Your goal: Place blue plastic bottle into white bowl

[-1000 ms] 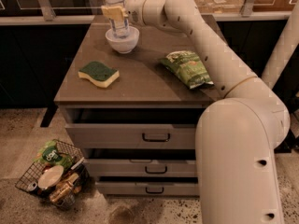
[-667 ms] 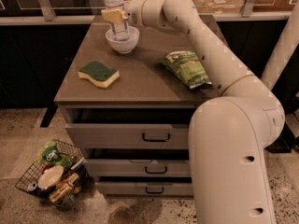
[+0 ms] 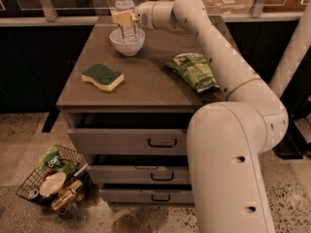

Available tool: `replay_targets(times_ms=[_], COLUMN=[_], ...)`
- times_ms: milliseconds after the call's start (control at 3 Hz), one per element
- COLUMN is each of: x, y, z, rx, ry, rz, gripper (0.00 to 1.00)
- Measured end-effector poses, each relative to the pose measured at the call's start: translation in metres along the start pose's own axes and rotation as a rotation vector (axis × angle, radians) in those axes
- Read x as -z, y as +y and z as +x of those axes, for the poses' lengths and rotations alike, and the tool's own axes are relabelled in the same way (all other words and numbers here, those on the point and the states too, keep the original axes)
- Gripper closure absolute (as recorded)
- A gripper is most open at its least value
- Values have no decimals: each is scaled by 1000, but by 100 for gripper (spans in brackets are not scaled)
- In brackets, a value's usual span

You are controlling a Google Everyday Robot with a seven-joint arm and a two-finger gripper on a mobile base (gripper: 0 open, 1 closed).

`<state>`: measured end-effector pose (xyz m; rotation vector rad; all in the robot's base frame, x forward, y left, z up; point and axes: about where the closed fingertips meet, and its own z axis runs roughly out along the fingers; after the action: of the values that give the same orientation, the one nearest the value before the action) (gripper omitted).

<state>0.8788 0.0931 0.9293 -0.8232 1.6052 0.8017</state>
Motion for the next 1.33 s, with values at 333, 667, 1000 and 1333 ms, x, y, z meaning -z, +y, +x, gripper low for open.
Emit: replay_targets(times_ms=[333, 667, 1000, 1333], x=[3, -1, -4, -7], y=[-11, -9, -6, -4], z=[8, 9, 10, 11], rx=[-80, -79, -80, -81], ry=[-42, -40, -38, -36], rz=[-21, -25, -30, -34], gripper=[100, 83, 59, 35])
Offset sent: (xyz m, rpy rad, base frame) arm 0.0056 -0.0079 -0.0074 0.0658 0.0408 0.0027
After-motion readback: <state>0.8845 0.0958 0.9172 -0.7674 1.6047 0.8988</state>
